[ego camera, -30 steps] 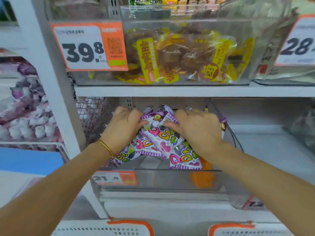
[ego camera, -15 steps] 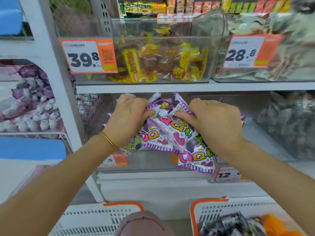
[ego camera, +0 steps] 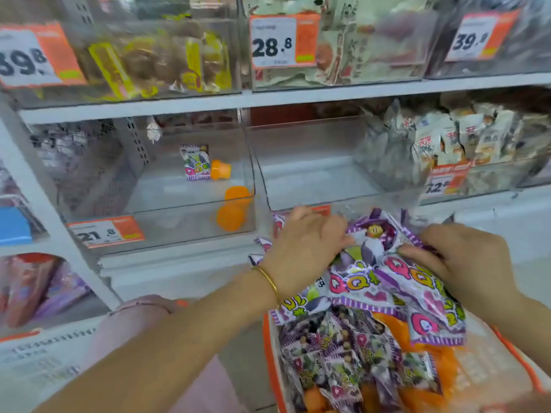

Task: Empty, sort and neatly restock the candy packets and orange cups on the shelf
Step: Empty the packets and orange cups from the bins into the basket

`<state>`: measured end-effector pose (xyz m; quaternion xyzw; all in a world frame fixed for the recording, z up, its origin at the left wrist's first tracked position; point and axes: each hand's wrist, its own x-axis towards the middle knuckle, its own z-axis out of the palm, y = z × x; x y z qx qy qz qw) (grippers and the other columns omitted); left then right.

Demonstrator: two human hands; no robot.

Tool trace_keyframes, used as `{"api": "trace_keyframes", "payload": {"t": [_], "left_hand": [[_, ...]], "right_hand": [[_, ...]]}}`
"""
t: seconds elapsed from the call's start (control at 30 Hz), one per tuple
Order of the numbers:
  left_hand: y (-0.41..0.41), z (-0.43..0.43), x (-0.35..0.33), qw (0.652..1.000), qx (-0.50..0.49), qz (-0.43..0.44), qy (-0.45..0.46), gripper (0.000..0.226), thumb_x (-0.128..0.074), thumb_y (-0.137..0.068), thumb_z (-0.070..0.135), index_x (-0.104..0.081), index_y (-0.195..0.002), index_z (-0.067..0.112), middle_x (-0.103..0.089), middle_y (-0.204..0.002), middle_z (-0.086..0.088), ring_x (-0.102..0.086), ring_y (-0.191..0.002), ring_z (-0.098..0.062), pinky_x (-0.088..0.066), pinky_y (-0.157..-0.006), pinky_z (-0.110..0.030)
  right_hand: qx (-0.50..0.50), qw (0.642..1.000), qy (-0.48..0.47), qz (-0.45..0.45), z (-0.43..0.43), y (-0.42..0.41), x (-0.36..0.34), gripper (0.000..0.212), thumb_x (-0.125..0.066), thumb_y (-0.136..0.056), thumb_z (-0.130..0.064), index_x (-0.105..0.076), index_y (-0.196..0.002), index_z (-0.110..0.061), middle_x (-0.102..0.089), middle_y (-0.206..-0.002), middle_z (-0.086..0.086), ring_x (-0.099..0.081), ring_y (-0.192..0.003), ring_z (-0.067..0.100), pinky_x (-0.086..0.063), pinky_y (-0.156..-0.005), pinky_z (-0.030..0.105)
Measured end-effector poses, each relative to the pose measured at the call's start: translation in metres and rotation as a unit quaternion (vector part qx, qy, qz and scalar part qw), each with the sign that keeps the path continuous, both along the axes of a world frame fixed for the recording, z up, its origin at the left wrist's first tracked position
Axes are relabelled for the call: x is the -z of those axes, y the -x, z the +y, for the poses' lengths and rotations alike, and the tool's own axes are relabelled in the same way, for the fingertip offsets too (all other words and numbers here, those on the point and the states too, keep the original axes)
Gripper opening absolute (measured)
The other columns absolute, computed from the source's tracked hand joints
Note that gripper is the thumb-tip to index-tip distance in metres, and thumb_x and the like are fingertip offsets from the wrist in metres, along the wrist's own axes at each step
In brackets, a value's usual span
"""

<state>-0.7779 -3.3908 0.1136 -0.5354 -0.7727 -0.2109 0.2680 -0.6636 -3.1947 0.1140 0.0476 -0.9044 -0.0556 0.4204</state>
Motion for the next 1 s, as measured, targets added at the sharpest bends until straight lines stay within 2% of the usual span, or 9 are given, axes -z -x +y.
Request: {"api": "trace_keyframes", "payload": {"t": [0.13,0.2,0.4,0.47,0.53,0.6,0.73,0.9,1.0], "left_hand": [[-0.034,0.039,0.07,0.983,-0.006,-0.164,0.087,0.03,-0.045,-0.098,0.025,-0.056,-0.097,-0.003,-0.057,-0.068,-0.008,-0.054,-0.071,-0.03,-0.024,-0.081,-0.028],[-0.037,0.052,0.103,0.974,-0.035,-0.189,0.121,0.03,-0.038,-0.101,0.027,-0.05,-0.106,0.0,-0.06,-0.08,-0.013,-0.052,-0.084,-0.03,-0.022,-0.079,-0.026],[-0.023,0.08,0.175,0.933,-0.067,-0.279,0.216,0.024,-0.039,-0.1,0.036,-0.045,-0.093,0.014,-0.06,-0.083,-0.005,-0.057,-0.083,-0.023,-0.032,-0.076,-0.029],[-0.015,0.082,0.189,0.916,-0.063,-0.293,0.267,0.027,-0.04,-0.098,0.04,-0.05,-0.105,0.015,-0.06,-0.101,-0.004,-0.056,-0.096,-0.022,-0.041,-0.087,-0.034],[-0.006,0.08,0.197,0.895,-0.052,-0.303,0.322,0.039,-0.041,-0.096,0.046,-0.05,-0.123,0.02,-0.052,-0.123,-0.003,-0.046,-0.116,-0.022,-0.037,-0.098,-0.036],[0.003,0.078,0.194,0.885,-0.045,-0.328,0.327,0.044,-0.042,-0.095,0.047,-0.048,-0.131,0.022,-0.046,-0.132,-0.002,-0.037,-0.124,-0.022,-0.033,-0.104,-0.035],[0.012,0.069,0.156,0.908,-0.015,-0.335,0.251,0.038,-0.046,-0.095,0.041,-0.054,-0.125,0.019,-0.054,-0.123,-0.004,-0.048,-0.112,-0.02,-0.04,-0.097,-0.035],[0.02,0.016,0.065,0.936,0.01,-0.32,0.146,0.034,-0.045,-0.09,0.045,-0.063,-0.106,0.021,-0.064,-0.099,0.005,-0.056,-0.086,-0.009,-0.047,-0.077,-0.029],[0.042,-0.036,0.015,0.93,-0.012,-0.364,0.04,0.021,-0.05,-0.087,0.039,-0.064,-0.089,0.023,-0.061,-0.078,0.011,-0.054,-0.065,0.001,-0.047,-0.065,-0.023]], "right_hand": [[0.022,0.995,-0.001,-0.098,0.042,-0.023,0.069,0.07,-0.023,-0.097,-0.061,-0.054,-0.056,-0.014,-0.05,-0.045,0.004,-0.056,-0.041,0.023,-0.035,-0.038,0.022],[0.033,0.989,-0.018,-0.144,0.056,-0.021,0.099,0.069,-0.024,-0.096,-0.061,-0.054,-0.054,-0.014,-0.049,-0.043,0.003,-0.054,-0.039,0.023,-0.033,-0.036,0.022],[0.055,0.954,-0.001,-0.294,0.073,-0.007,0.158,0.056,-0.032,-0.085,-0.063,-0.045,-0.055,-0.019,-0.044,-0.039,-0.003,-0.045,-0.031,0.015,-0.006,-0.038,0.012],[0.066,0.94,0.006,-0.335,0.074,-0.006,0.177,0.057,-0.032,-0.089,-0.065,-0.06,-0.083,-0.015,-0.06,-0.062,0.002,-0.06,-0.054,0.019,-0.025,-0.038,0.021],[0.111,0.904,0.048,-0.41,0.073,-0.002,0.188,0.053,-0.028,-0.094,-0.06,-0.051,-0.118,-0.018,-0.062,-0.107,0.004,-0.059,-0.1,0.023,-0.044,-0.061,0.033],[0.15,0.878,0.069,-0.45,0.068,0.003,0.183,0.05,-0.025,-0.098,-0.056,-0.042,-0.129,-0.021,-0.053,-0.128,0.001,-0.049,-0.119,0.022,-0.045,-0.081,0.036],[0.139,0.902,0.136,-0.385,0.056,0.023,0.157,0.043,-0.031,-0.099,-0.048,-0.048,-0.128,-0.021,-0.058,-0.124,0.0,-0.054,-0.112,0.021,-0.05,-0.08,0.036],[-0.009,0.964,0.209,-0.164,0.003,0.05,0.085,0.031,-0.047,-0.096,-0.035,-0.063,-0.109,-0.013,-0.07,-0.094,0.004,-0.064,-0.071,0.018,-0.052,-0.053,0.034],[-0.101,0.971,0.205,-0.074,-0.043,0.08,0.033,0.027,-0.043,-0.092,-0.029,-0.061,-0.106,-0.014,-0.069,-0.088,0.003,-0.059,-0.066,0.015,-0.047,-0.053,0.029]]}}
